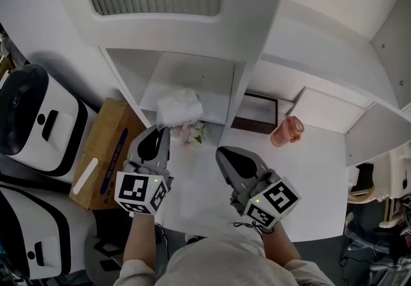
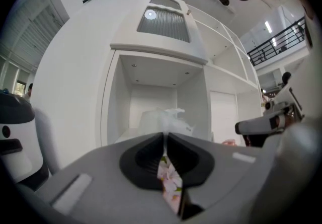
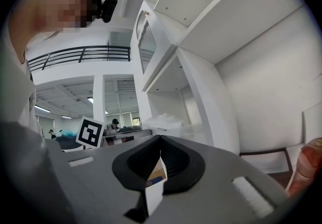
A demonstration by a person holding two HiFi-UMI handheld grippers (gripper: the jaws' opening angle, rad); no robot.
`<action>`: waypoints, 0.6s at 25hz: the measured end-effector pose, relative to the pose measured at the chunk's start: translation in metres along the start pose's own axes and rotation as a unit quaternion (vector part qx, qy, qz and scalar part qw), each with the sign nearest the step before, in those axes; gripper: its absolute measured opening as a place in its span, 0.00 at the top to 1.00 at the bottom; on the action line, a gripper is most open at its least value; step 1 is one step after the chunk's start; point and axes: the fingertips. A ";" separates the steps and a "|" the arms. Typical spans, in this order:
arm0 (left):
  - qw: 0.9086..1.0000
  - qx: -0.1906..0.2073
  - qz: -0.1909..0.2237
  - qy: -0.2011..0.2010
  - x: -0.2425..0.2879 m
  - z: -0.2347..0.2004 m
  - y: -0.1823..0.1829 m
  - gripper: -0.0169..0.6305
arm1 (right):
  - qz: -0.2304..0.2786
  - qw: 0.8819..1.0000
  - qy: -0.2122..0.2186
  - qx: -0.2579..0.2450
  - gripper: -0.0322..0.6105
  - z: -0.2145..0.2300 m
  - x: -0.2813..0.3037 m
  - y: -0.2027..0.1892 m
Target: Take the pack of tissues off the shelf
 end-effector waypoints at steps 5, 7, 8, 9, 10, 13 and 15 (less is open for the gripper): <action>1.000 -0.007 0.011 -0.001 -0.024 0.001 0.005 0.95 | -0.002 1.000 0.009 -0.009 0.95 -0.017 0.000 0.001; 1.000 -0.005 0.014 0.000 -0.033 0.002 0.006 0.95 | -0.002 1.000 0.014 -0.012 0.95 -0.025 0.000 0.001; 1.000 -0.005 0.015 0.001 -0.037 0.002 0.006 0.95 | -0.002 1.000 0.016 -0.014 0.95 -0.028 0.000 0.001; 1.000 -0.005 0.017 0.001 -0.042 0.003 0.007 0.95 | -0.003 1.000 0.018 -0.015 0.95 -0.032 0.000 0.000; 1.000 -0.005 0.019 0.001 -0.047 0.003 0.007 0.95 | -0.003 1.000 0.020 -0.017 0.95 -0.036 0.000 0.000; 1.000 -0.004 0.023 0.004 -0.062 0.004 0.009 0.95 | -0.004 0.999 0.024 -0.022 0.95 -0.046 0.000 0.001; 1.000 -0.003 0.026 0.006 -0.071 0.004 0.009 0.95 | -0.004 0.999 0.027 -0.025 0.95 -0.053 -0.001 0.001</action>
Point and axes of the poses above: the fingertips, and each gripper's own axes: x forward along the fingers, z to its right, y out of its top, and after that the axes turned 5 degrees about -z, right-handed
